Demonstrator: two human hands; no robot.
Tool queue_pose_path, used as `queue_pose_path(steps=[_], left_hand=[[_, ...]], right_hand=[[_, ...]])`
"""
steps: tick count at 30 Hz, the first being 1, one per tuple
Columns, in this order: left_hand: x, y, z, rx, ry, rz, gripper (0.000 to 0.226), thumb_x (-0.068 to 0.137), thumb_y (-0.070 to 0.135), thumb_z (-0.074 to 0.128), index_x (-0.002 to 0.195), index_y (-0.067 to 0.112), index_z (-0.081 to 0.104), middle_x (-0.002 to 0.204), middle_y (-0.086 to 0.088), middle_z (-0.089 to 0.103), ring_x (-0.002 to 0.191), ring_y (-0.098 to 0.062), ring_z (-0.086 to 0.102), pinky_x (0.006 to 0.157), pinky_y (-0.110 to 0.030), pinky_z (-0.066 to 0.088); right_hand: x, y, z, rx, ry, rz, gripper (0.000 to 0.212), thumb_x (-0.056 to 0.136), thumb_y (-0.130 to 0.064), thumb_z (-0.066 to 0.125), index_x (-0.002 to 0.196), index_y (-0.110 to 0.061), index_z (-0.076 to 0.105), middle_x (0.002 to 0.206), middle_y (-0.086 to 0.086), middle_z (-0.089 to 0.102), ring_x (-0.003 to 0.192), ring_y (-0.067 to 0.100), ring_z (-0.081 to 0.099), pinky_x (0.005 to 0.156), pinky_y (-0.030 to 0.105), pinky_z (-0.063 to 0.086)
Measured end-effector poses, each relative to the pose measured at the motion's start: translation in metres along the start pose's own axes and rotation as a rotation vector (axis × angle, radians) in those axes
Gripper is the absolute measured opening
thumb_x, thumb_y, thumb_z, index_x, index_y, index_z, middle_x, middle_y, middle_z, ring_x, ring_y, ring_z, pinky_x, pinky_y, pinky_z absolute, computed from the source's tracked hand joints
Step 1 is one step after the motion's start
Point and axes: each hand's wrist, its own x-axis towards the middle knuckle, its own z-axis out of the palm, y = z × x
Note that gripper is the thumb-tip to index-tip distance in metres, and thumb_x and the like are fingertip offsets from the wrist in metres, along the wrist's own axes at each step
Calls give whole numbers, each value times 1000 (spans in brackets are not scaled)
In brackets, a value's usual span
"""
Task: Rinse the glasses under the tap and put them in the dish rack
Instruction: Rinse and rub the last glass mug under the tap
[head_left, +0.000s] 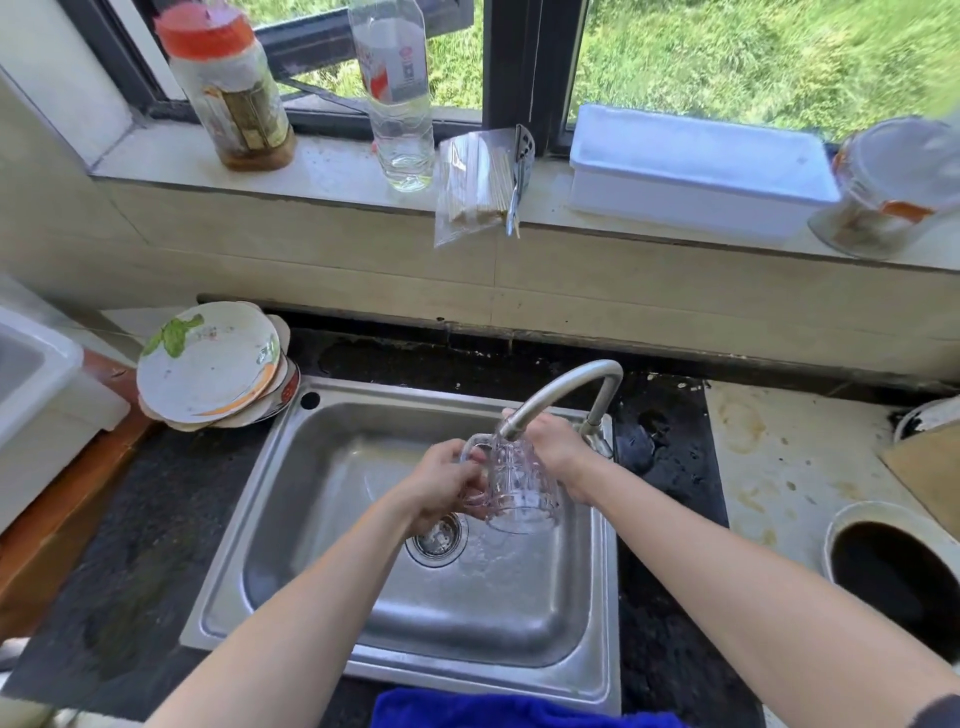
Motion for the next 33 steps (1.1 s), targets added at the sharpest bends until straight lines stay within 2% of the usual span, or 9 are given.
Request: queue_pose_path(steps=[2,6,9,13,18,21,25,29,33], left_hand=[[-1,0,0,96,102,81,20,90,-5,54,106,7,52,86,-14,59,58,-21,58,49,-32,54],[-11,-3,-3,802,217,471,39,78,22,65,115,12,62,115,-3,58,99,-18,57,89,-29,47],[-19,-6,8,916,73,347,46,72,40,56,113,19,59,108,4,61,92,-18,58,84,-32,48],[2,-6,9,888,205,366,15,94,15,47,83,11,57,87,-9,65,84,-32,57,70,-35,40],[10,-6,6,793,226,294,25,96,13,47,78,5,63,84,-15,69,72,-26,59,65,-33,42],[4,-18,13,502,182,194,23,95,9,48,75,8,59,68,-9,63,47,-16,44,46,-25,33],[10,-23,3,297,261,78,29,94,14,52,66,9,56,49,-2,52,41,-18,39,45,-24,30],[-2,-16,3,106,192,64,25,96,4,50,72,5,55,55,-8,52,36,-10,36,38,-19,26],[-3,-16,2,12,165,35,21,94,1,50,75,5,57,56,-6,53,32,-5,36,33,-14,20]], right_hand=[[2,2,-2,29,27,50,30,97,-38,45,115,-24,65,118,-1,59,113,22,50,98,41,39],[7,1,-7,142,141,148,45,90,-41,50,117,-9,64,106,8,63,104,27,58,96,46,48],[10,-2,-8,144,160,159,42,91,-38,50,116,-8,63,97,6,59,93,22,54,92,45,48],[3,-2,10,86,193,141,47,96,-41,49,137,-18,44,92,2,55,70,14,52,59,29,47],[0,4,23,68,228,100,69,84,-50,57,144,-27,33,140,0,48,121,29,51,100,50,45],[9,6,9,-7,277,105,78,66,-62,50,132,-21,53,135,6,56,119,29,53,96,42,46],[-23,-3,31,-94,165,4,34,86,-60,55,106,-34,49,124,-2,55,108,24,57,88,36,47],[16,12,24,-7,204,50,33,88,-54,45,106,-30,59,122,0,62,110,28,58,96,47,47],[-2,-2,28,14,244,-5,34,94,-51,46,114,-25,55,113,-6,59,101,20,55,83,34,46]])
